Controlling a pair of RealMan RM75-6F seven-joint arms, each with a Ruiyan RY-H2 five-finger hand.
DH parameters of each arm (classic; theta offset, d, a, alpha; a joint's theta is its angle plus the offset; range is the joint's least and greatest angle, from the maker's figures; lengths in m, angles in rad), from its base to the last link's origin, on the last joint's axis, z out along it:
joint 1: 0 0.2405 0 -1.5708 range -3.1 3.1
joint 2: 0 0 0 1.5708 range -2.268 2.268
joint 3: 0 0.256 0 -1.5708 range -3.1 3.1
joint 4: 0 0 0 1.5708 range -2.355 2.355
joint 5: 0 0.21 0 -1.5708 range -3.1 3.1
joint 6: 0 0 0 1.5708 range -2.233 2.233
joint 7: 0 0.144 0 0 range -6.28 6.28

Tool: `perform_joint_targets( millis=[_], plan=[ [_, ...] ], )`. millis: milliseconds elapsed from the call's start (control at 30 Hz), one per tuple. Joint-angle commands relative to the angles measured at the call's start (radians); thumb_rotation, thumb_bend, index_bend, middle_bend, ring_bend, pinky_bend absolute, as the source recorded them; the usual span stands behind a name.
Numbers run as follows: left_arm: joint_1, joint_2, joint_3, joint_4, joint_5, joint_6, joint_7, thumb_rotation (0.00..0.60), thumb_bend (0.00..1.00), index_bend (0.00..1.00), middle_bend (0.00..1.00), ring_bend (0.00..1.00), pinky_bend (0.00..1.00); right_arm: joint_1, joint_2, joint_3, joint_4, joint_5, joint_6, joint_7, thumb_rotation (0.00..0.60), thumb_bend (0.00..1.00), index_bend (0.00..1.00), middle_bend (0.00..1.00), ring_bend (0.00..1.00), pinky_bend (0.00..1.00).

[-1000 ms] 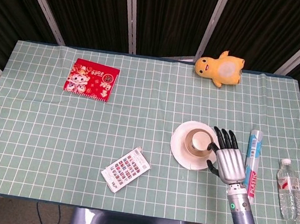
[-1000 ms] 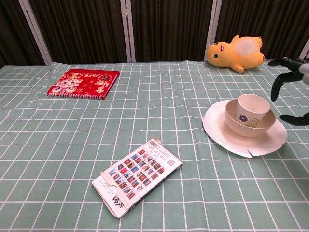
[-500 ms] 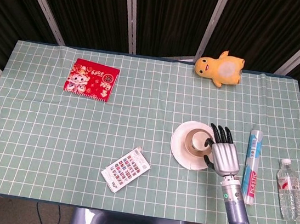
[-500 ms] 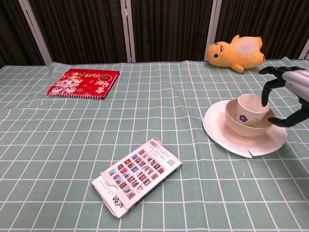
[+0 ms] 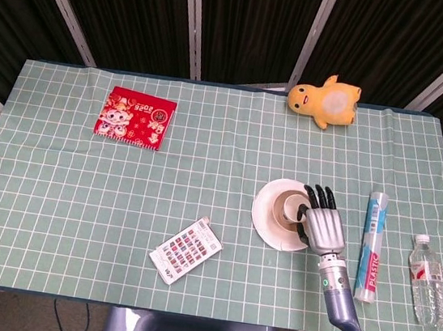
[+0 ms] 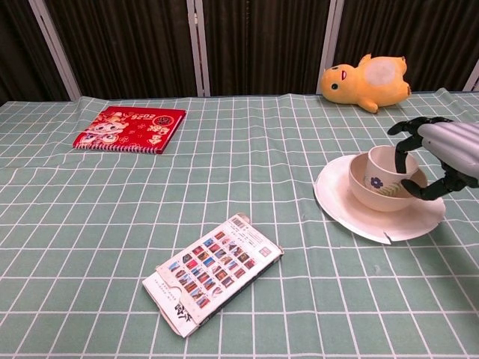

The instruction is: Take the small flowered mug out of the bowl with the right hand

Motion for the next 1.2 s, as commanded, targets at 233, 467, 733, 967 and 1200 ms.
perform_joint_targets(
  millis=[233, 467, 733, 967, 1200],
  plan=[
    [0.000, 0.001, 0.001, -0.001, 0.002, 0.001, -0.002, 0.600, 0.00, 0.00, 0.00, 0.00, 0.00, 0.004, 0.015, -0.005, -0.058, -0.030, 0.048, -0.018, 0.600, 0.45, 0.63, 0.12, 0.00, 0.00],
    [0.002, 0.003, 0.001, -0.003, 0.004, 0.003, -0.002, 0.600, 0.00, 0.00, 0.00, 0.00, 0.00, 0.014, 0.048, 0.011, -0.137, -0.051, 0.088, -0.064, 0.600, 0.45, 0.65, 0.14, 0.00, 0.00],
    [0.003, 0.004, -0.001, 0.000, 0.001, 0.004, -0.011, 0.600, 0.00, 0.00, 0.00, 0.00, 0.00, 0.010, 0.107, 0.054, -0.172, -0.007, 0.109, -0.070, 0.600, 0.44, 0.65, 0.14, 0.00, 0.00],
    [0.002, 0.005, -0.003, -0.004, -0.002, 0.005, -0.007, 0.600, 0.00, 0.00, 0.00, 0.00, 0.00, -0.004, 0.175, 0.101, -0.158, 0.046, 0.122, -0.035, 0.600, 0.43, 0.65, 0.14, 0.00, 0.00],
    [0.001, 0.005, 0.000, -0.011, 0.001, 0.003, 0.007, 0.600, 0.00, 0.00, 0.00, 0.00, 0.00, -0.009, 0.209, 0.126, -0.085, 0.150, 0.073, -0.008, 0.600, 0.43, 0.65, 0.14, 0.00, 0.00]
  ],
)
